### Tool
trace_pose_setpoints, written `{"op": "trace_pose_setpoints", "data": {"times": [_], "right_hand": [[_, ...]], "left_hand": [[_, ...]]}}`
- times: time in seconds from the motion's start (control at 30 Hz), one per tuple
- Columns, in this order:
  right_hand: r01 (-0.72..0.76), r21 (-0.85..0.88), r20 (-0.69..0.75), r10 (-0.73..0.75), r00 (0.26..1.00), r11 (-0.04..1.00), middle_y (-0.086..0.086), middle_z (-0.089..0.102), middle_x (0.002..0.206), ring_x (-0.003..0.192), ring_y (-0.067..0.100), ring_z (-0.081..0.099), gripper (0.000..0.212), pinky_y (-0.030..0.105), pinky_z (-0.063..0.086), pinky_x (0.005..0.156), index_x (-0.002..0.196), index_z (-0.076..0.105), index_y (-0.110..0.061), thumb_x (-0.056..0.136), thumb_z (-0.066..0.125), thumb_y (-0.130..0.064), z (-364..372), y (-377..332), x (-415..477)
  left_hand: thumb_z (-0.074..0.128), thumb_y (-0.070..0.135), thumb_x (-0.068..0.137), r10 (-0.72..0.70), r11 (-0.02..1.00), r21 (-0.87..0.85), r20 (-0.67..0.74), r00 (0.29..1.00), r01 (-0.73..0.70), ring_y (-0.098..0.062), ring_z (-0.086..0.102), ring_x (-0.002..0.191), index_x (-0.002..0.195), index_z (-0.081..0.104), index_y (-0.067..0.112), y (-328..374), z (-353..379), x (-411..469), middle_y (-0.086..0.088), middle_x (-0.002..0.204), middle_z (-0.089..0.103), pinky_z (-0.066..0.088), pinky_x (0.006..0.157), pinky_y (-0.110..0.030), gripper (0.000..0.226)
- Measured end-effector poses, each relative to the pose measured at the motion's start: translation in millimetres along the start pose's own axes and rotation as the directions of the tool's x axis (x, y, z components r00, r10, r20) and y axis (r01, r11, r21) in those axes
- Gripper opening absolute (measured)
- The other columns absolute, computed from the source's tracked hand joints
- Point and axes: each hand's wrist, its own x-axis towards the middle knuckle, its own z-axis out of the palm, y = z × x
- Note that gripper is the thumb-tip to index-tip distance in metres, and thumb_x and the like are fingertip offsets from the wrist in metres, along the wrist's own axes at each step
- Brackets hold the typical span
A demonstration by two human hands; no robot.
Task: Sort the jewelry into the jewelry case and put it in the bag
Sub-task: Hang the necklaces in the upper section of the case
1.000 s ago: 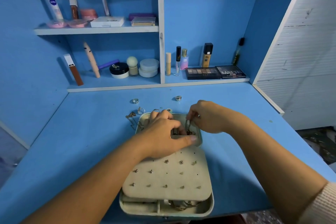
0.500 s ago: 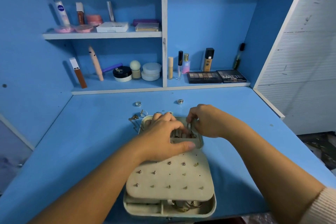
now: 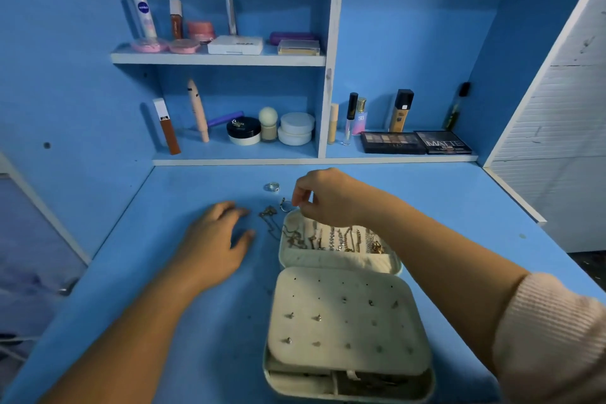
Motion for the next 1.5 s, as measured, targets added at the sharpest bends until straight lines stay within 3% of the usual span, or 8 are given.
{"op": "trace_pose_setpoints", "data": {"times": [0.13,0.37,0.8,0.87,1.0,1.13,1.37,1.5], "right_hand": [[0.056,-0.124,0.068,-0.047,0.997,0.991,-0.002,0.064,0.102,0.095,0.018,0.057,0.02,0.034,0.048,0.085,0.098,0.069,-0.016,0.089,0.056,-0.028,3,-21,23],[0.065,-0.367,0.33,0.064,0.942,0.928,-0.009,0.034,0.067,0.073,0.019,0.044,0.038,0.027,0.033,0.054,0.081,0.051,-0.012,0.088,0.054,-0.049,-2,-46,38],[0.014,-0.387,0.311,0.117,0.943,0.922,0.002,0.043,0.064,0.062,0.02,0.043,0.039,0.029,0.037,0.057,0.059,0.046,-0.012,0.089,0.053,-0.034,1,-57,39],[0.008,-0.394,0.317,0.127,0.94,0.919,0.002,0.051,0.068,0.068,0.021,0.05,0.034,0.029,0.042,0.06,0.064,0.054,-0.013,0.088,0.054,-0.037,-6,-60,35],[0.081,-0.465,0.362,0.105,0.926,0.882,0.004,0.06,0.117,0.106,0.023,0.058,0.033,0.03,0.047,0.078,0.118,0.061,-0.014,0.089,0.058,-0.03,-14,-59,17],[0.086,-0.319,0.272,0.005,0.962,0.944,-0.003,0.051,0.111,0.108,0.016,0.05,0.031,0.026,0.036,0.074,0.119,0.061,-0.023,0.088,0.065,-0.023,-4,-48,6],[0.077,0.011,0.113,-0.077,0.991,0.997,-0.009,0.07,0.092,0.082,0.001,0.058,0.015,0.007,0.041,0.07,0.097,0.074,-0.024,0.085,0.067,-0.018,3,-25,2],[0.073,0.119,0.023,-0.077,0.997,0.99,-0.007,0.067,0.093,0.083,0.004,0.06,0.013,0.016,0.047,0.075,0.097,0.071,-0.023,0.088,0.063,-0.018,11,-18,-5]], "left_hand": [[0.016,0.067,0.076,0.022,0.993,0.117,-0.015,1.0,-0.021,-0.024,0.031,0.14,0.142,0.043,0.027,4,6,-7,-0.006,0.15,0.034,0.022,0.116,-0.039,0.081],[0.007,0.067,0.071,0.05,0.99,0.133,-0.036,0.998,-0.045,-0.019,0.026,0.142,0.142,0.041,0.03,2,8,-8,-0.001,0.152,0.033,0.017,0.114,-0.035,0.087],[0.005,0.068,0.068,0.039,0.991,0.126,-0.027,0.999,-0.035,-0.018,0.023,0.142,0.141,0.039,0.033,1,9,-5,0.001,0.152,0.029,0.015,0.116,-0.036,0.089],[0.006,0.068,0.068,0.037,0.993,0.112,-0.045,0.998,-0.032,-0.017,0.025,0.142,0.139,0.042,0.032,2,9,-5,0.001,0.15,0.032,0.016,0.115,-0.036,0.088],[0.014,0.067,0.075,0.04,0.995,0.098,-0.03,0.999,-0.037,-0.018,0.024,0.142,0.14,0.042,0.032,1,8,-6,0.001,0.151,0.032,0.015,0.116,-0.037,0.079],[0.029,0.058,0.091,0.035,0.993,0.116,-0.021,0.999,-0.032,-0.017,0.019,0.144,0.143,0.037,0.034,1,9,-4,0.002,0.154,0.026,0.012,0.117,-0.035,0.058],[0.018,0.065,0.076,0.05,0.993,0.109,-0.072,0.996,-0.042,-0.021,0.028,0.141,0.139,0.044,0.031,2,7,-6,-0.003,0.149,0.035,0.018,0.114,-0.036,0.076],[0.028,0.059,0.079,0.043,0.993,0.109,-0.072,0.996,-0.035,-0.019,0.028,0.14,0.14,0.044,0.032,2,8,-6,0.0,0.149,0.035,0.018,0.114,-0.035,0.068]]}}
